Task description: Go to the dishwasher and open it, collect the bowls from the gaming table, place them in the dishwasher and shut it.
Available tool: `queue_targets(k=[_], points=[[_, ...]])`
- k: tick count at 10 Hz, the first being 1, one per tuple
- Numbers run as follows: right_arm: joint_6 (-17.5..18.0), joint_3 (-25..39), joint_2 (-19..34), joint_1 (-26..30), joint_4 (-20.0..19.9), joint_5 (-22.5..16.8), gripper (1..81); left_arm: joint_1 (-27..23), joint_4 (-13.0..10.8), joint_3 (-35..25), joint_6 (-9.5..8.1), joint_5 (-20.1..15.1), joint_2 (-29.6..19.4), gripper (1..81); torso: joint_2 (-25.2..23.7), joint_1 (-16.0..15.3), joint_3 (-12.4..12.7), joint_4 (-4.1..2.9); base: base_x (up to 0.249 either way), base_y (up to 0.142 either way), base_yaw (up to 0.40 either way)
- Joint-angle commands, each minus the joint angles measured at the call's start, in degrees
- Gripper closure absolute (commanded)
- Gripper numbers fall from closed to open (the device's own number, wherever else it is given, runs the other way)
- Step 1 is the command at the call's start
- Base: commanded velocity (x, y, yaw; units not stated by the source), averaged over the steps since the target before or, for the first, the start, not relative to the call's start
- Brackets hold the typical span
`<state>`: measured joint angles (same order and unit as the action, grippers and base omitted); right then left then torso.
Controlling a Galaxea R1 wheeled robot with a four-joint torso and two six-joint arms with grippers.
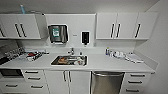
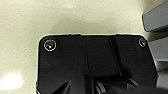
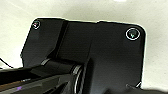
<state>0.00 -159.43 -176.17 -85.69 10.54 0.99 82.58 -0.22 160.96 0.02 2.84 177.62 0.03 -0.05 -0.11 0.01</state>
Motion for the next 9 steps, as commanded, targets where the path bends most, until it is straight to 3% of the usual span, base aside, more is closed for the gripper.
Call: queue_targets(k=[1,9], points=[[0.1,-0.1,0.2,3.1,0.1,-2.7,1.0,-3.3,0.0,0.0,0.24,-2.8,0.0,1.0,0.0,0.0,0.0,0.00,0.146,0.000,0.000],[0.1,-0.1,0.3,3.1,0.1,-2.6,1.0,-3.3,0.0,0.0,0.24,-2.8,0.1,1.0,-0.1,0.1,0.0,0.00,0.146,0.000,0.000]])
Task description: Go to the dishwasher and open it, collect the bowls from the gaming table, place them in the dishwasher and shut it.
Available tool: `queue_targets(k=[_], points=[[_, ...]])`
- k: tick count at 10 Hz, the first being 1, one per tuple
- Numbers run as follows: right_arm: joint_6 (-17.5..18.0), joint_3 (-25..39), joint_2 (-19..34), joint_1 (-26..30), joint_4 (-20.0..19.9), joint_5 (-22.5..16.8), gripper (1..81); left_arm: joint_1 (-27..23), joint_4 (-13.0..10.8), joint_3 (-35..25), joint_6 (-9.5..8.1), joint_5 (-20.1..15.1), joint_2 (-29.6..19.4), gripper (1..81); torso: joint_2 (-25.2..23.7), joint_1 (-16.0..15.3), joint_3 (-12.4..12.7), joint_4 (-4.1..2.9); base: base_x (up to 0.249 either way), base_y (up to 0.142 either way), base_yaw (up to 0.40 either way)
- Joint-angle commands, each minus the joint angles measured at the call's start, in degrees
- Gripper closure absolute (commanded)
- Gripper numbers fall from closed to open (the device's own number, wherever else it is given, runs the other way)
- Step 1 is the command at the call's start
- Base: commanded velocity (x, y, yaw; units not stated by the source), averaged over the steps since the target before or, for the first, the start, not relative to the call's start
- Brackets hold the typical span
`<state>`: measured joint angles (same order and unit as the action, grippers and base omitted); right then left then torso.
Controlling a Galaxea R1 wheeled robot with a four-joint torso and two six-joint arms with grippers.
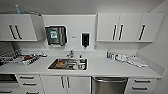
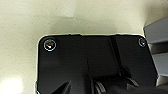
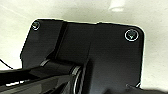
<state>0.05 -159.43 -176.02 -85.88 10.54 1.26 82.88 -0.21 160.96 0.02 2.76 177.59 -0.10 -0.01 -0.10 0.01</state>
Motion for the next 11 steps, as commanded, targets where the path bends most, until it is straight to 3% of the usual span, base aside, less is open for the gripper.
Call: queue_targets(k=[1,11], points=[[0.0,-0.1,0.1,3.3,0.0,-2.8,1.0,-3.6,-0.1,0.0,0.24,-2.7,0.1,1.0,0.0,0.0,0.0,0.00,0.146,0.000,0.000],[-0.1,-0.2,0.2,3.3,0.1,-2.7,1.0,-3.6,-0.1,0.0,0.24,-2.7,0.3,1.0,0.0,0.0,0.0,0.00,0.140,0.000,0.000]])
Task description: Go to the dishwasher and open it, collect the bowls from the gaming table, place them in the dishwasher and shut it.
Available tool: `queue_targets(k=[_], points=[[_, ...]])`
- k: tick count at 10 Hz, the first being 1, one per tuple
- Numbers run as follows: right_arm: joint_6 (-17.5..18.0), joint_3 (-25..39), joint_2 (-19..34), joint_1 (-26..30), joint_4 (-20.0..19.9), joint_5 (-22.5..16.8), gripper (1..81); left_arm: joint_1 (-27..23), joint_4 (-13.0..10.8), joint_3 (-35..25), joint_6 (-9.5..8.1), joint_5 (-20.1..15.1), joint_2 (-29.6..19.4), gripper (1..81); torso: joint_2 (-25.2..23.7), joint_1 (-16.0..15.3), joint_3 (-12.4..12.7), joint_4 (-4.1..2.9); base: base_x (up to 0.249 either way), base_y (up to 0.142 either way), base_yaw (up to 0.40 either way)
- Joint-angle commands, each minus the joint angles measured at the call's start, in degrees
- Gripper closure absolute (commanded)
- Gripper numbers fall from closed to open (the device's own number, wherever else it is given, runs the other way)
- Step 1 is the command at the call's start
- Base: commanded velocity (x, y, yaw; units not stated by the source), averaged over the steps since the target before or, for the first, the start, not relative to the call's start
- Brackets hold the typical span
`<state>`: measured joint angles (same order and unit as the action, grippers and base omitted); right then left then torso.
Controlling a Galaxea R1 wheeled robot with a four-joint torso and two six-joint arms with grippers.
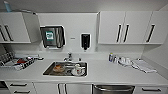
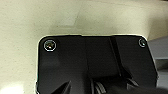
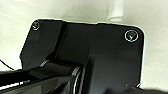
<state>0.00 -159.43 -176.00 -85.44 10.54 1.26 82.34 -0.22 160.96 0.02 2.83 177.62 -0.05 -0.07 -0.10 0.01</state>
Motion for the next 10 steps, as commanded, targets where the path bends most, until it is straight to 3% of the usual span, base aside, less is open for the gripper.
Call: queue_targets(k=[1,6,10], points=[[-0.1,-0.2,0.3,2.9,0.1,-2.7,1.0,-3.0,0.0,0.0,0.16,-2.7,0.3,1.0,0.0,0.0,0.0,0.00,0.000,0.000,0.000],[0.6,-0.2,1.0,3.1,-0.4,-2.5,1.0,-3.0,0.3,0.1,0.06,-2.9,0.4,1.0,0.0,0.1,0.0,0.00,0.000,0.000,0.000],[0.8,-0.1,1.7,3.2,-3.9,-2.6,1.0,-2.8,-0.1,0.1,0.24,-3.3,-0.6,1.0,0.0,0.1,0.0,0.00,0.000,0.000,0.000]])
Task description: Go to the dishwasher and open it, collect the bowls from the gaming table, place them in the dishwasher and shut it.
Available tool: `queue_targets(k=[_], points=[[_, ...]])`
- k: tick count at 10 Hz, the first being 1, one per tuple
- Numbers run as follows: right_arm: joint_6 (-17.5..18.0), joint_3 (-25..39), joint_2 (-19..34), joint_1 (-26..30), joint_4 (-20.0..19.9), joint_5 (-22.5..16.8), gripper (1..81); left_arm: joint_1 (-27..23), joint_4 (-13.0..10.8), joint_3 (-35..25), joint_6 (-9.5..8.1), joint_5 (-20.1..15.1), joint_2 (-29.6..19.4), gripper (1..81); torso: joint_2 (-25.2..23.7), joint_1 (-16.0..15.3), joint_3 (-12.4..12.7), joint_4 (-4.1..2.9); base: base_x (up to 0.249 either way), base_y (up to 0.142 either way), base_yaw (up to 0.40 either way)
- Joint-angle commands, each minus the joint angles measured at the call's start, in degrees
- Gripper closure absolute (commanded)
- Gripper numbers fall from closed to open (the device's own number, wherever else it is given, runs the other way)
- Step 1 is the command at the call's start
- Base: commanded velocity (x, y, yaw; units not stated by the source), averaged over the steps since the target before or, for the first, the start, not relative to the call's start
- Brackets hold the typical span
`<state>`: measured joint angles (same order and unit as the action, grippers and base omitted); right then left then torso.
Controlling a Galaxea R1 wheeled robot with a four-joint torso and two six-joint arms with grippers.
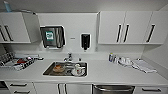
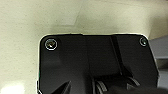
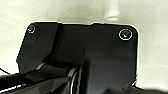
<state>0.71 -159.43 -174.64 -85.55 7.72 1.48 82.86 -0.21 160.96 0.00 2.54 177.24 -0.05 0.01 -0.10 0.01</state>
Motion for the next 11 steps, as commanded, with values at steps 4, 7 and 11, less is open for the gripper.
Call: queue_targets(k=[4,7,11], points=[[0.5,1.7,2.2,3.8,-3.3,-3.0,1.0,-3.4,-0.1,-0.5,0.26,-2.9,-1.1,1.0,-8.0,-5.1,0.0,0.00,0.000,0.000,0.000],[0.8,21.2,14.5,4.3,-3.7,-3.1,1.0,-2.7,-0.1,-15.3,0.18,-2.7,-10.2,1.0,-14.2,-8.9,0.0,0.00,0.000,0.000,0.000],[1.3,33.9,26.1,4.4,-6.6,-3.3,1.0,-2.2,0.4,-30.0,0.00,-2.5,-21.2,1.0,-21.7,-13.5,-6.1,0.00,0.000,0.000,0.000]])
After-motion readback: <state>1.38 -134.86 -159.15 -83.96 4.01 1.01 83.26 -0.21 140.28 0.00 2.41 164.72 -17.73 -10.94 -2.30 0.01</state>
